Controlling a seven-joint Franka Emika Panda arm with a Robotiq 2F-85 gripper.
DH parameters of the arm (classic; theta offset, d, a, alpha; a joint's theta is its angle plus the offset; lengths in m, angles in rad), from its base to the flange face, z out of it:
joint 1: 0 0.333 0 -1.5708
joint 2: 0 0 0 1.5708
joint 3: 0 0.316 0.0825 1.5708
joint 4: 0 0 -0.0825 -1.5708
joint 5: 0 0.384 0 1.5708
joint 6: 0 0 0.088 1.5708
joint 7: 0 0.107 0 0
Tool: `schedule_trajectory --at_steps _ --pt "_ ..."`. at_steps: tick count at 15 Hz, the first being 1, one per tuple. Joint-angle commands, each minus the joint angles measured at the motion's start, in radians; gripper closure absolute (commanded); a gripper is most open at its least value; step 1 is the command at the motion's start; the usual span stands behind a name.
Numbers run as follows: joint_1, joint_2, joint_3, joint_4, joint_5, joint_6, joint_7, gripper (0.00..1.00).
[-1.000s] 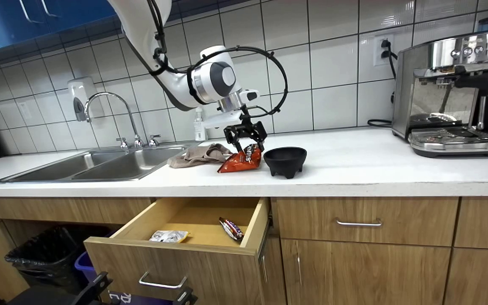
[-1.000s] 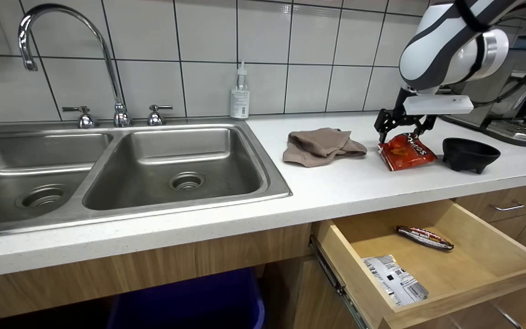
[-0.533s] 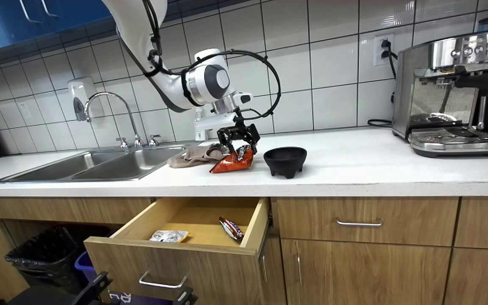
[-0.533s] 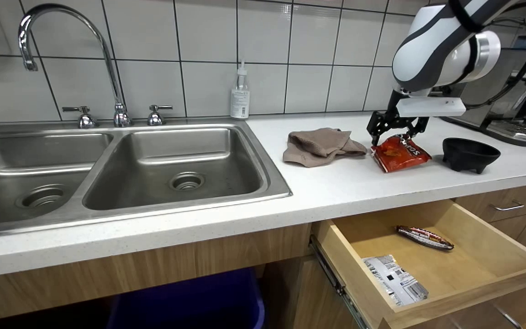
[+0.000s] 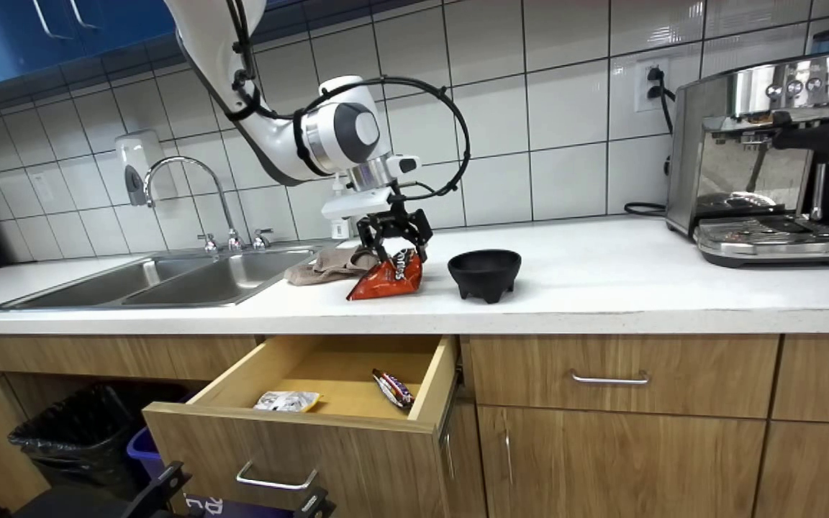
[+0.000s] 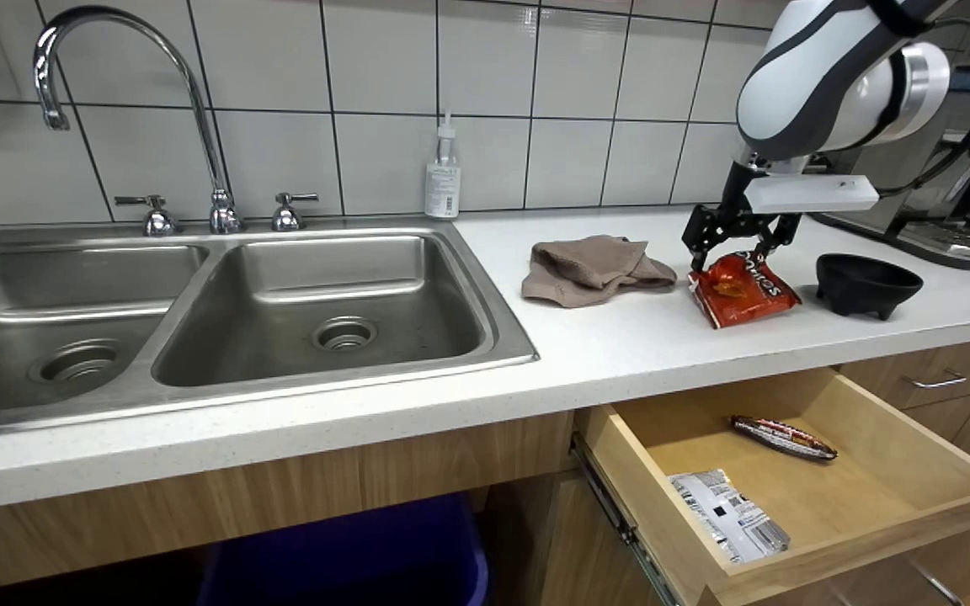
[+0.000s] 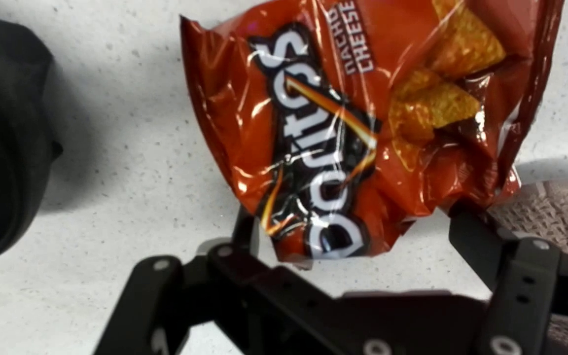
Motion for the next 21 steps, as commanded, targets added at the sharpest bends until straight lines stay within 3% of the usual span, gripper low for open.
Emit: schedule_trajectory --at_steps 1,21 --pt "-0.007 -0.090 0.015 -0.095 -0.018 -0.019 -0.029 0.00" --pt "-0.005 -0.283 0.072 -0.403 -0.058 -0.028 -0.134 0.00"
